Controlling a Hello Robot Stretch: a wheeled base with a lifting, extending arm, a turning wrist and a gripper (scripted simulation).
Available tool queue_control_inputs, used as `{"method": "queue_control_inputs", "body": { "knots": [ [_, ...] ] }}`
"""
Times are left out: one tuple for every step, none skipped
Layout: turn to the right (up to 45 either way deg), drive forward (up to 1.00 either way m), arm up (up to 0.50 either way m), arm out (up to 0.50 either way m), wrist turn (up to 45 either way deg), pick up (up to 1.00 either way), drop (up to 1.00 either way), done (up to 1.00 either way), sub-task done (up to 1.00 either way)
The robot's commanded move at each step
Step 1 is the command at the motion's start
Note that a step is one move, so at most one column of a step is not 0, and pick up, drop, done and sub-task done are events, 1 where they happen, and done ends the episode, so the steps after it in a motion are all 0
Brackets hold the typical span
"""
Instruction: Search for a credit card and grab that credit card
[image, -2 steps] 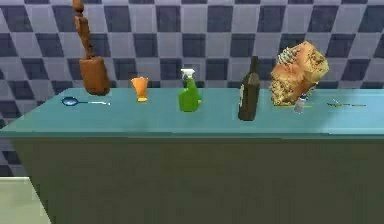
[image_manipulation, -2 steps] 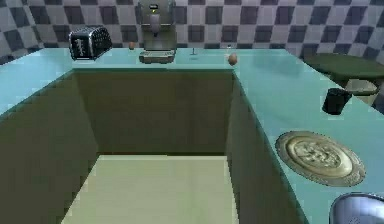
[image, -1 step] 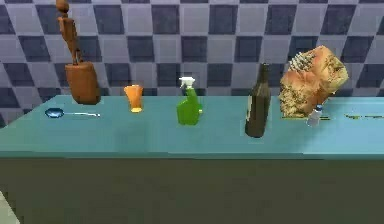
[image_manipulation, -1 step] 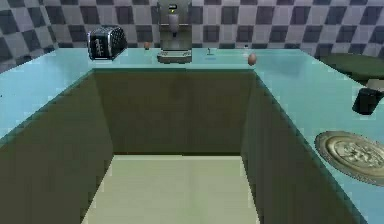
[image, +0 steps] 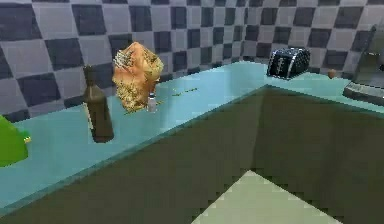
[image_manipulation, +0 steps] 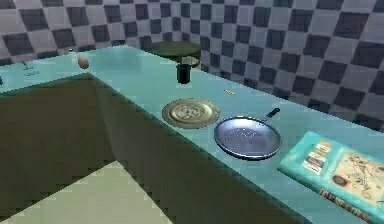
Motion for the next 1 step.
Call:
{"method": "queue_control_inputs", "body": {
  "knots": [
    [42.0,0.00,0.00,0.00,0.0,0.00,0.00,0.00,0.00]
  ]
}}
